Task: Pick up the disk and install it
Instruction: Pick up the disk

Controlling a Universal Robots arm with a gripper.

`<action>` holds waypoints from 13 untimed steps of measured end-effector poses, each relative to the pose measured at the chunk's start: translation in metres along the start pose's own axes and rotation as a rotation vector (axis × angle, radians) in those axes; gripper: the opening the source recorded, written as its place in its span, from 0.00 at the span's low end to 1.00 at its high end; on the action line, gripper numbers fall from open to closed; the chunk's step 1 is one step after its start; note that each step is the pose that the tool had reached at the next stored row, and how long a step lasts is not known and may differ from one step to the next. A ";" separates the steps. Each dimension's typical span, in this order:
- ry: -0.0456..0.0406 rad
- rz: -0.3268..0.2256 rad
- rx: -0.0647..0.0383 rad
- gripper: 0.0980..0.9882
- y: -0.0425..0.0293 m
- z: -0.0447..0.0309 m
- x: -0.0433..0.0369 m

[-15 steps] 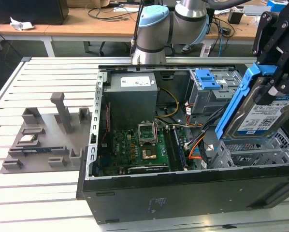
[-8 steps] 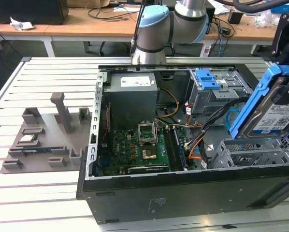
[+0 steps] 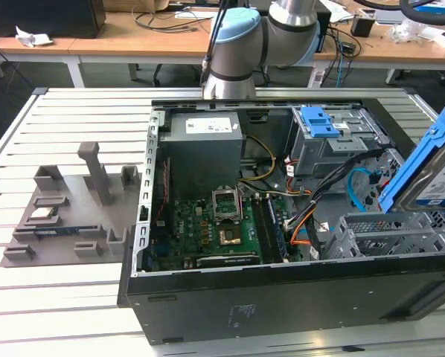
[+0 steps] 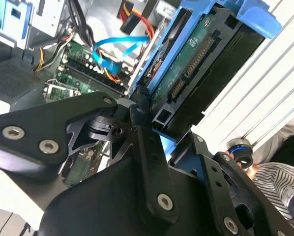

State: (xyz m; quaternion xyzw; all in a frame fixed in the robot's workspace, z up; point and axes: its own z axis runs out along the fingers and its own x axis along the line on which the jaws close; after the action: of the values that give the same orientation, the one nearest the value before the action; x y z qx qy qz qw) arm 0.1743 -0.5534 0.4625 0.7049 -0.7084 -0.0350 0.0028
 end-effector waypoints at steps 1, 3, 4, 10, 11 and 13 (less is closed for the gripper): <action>0.0000 0.000 0.000 0.30 -0.0052 -0.0002 0.0000; -0.0001 0.000 -0.001 0.30 -0.0112 -0.0004 0.0000; -0.0001 0.000 -0.001 0.30 -0.0135 -0.0005 -0.0001; -0.0001 0.000 -0.001 0.30 -0.0281 -0.0008 -0.0001; 0.0000 0.000 -0.001 0.30 -0.0298 -0.0009 -0.0001; 0.0000 0.000 -0.001 0.30 -0.0343 -0.0009 -0.0002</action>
State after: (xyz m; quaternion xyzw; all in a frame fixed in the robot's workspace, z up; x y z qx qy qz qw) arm 0.2086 -0.5534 0.4616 0.7049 -0.7084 -0.0353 0.0032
